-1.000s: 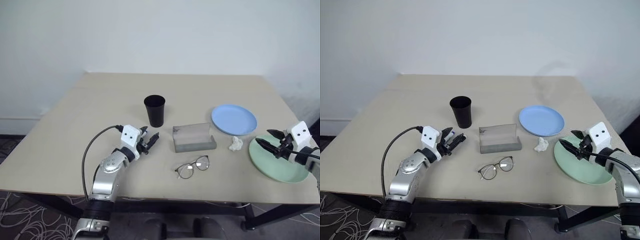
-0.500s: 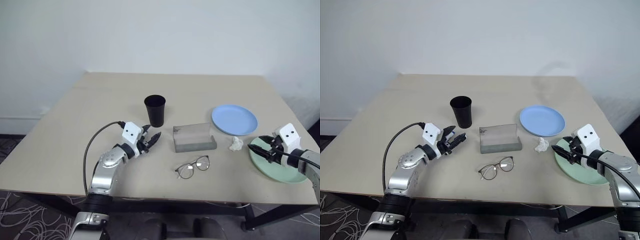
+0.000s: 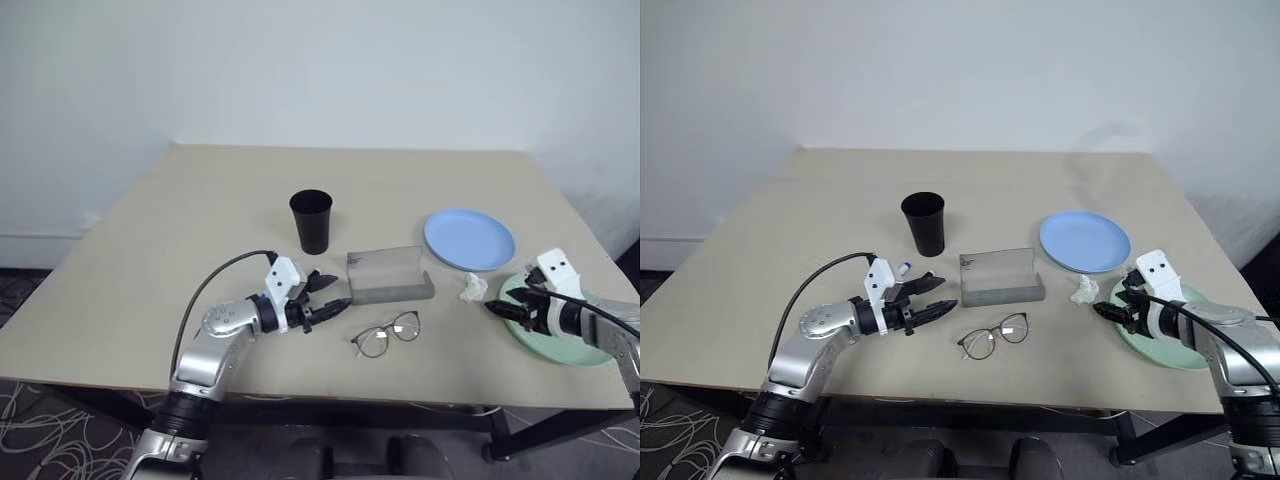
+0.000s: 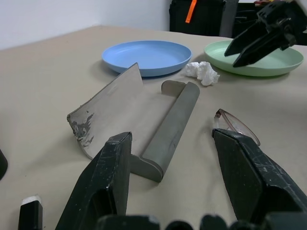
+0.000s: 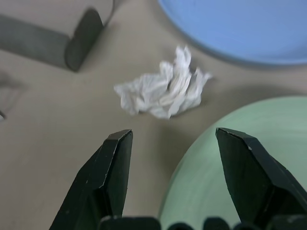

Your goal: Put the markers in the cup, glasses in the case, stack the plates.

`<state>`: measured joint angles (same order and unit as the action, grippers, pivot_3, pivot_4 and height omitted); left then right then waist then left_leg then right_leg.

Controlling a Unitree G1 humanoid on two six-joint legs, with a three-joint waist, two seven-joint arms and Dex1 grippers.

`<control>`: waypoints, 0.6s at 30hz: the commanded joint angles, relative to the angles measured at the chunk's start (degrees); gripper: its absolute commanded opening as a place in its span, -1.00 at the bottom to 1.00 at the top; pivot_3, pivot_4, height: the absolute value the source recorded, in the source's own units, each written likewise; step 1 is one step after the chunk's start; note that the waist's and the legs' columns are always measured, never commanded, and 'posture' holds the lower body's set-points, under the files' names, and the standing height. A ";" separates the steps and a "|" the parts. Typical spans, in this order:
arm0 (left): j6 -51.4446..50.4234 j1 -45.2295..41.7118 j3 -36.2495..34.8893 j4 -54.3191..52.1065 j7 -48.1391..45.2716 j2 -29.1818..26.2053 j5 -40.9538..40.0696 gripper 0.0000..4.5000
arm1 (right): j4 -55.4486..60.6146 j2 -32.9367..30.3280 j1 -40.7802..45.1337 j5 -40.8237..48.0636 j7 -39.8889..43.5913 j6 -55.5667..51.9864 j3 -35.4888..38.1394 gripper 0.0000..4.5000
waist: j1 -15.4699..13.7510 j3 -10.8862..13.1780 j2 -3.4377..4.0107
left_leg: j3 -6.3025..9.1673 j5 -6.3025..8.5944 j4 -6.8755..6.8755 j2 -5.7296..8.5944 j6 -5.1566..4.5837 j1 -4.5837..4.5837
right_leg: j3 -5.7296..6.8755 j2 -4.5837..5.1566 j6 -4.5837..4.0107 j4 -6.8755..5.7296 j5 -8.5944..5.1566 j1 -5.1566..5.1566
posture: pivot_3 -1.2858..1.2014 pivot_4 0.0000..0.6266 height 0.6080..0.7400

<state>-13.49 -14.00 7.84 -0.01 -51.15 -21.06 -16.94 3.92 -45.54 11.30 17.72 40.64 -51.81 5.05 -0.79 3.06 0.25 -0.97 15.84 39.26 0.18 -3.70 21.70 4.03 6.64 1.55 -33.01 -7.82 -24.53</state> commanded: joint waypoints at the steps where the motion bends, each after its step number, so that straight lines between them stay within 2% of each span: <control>1: 0.36 -0.51 0.28 -2.61 0.56 0.60 -0.39 0.24 | 1.10 -0.27 3.20 -2.07 -3.18 -2.05 -0.91 0.33 | 0.00 0.00 0.00 | 0.00 0.00 0.00 0.01 -0.01 0.01 | -0.01 0.01 0.00 0.00 0.00 0.00 | 0.03 -1.00 0.89; 11: 1.11 -0.72 0.52 -2.78 1.74 1.74 -0.04 0.24 | -2.90 1.13 7.29 -5.82 -7.72 -4.78 -5.00 0.33 | 0.01 0.00 0.00 | -0.01 -0.05 -0.02 0.04 -0.10 0.02 | 0.01 -0.03 0.00 0.00 0.00 -0.01 | 0.03 -1.00 0.89; 12: 1.18 -0.79 0.53 -3.08 1.57 1.89 -0.35 0.26 | -3.16 1.29 7.53 -5.94 -7.96 -5.03 -5.14 0.15 | 0.01 0.00 0.00 | 0.00 -0.06 -0.02 0.05 -0.11 0.02 | 0.00 -0.03 0.00 0.00 0.00 -0.02 | 0.03 -1.00 0.89; 13: 1.20 -0.84 0.59 -3.42 1.40 2.04 -0.59 0.26 | -3.45 1.43 7.78 -6.08 -8.21 -5.25 -5.32 0.07 | 0.00 0.00 0.00 | 0.00 -0.05 -0.02 0.05 -0.12 0.02 | 0.00 -0.03 0.00 0.00 0.00 -0.02 | 0.03 -1.00 0.89; 18: 1.10 -1.27 0.83 -3.59 1.73 2.65 -0.29 0.26 | -5.35 1.81 8.53 -7.37 -9.01 -5.11 -6.13 -0.63 | 0.04 -0.01 -0.02 | -0.01 -0.06 0.02 0.05 -0.14 0.02 | -0.02 -0.02 0.01 0.02 0.00 0.00 | 0.03 -1.00 0.89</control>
<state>-13.25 -13.99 8.54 -1.54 -49.67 -18.61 -16.71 -1.41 -43.91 18.42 11.08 32.74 -57.05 -1.36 -0.75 3.05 0.24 -0.99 15.78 39.30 0.22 -3.84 21.71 3.99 6.62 1.55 -33.00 -7.81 -24.53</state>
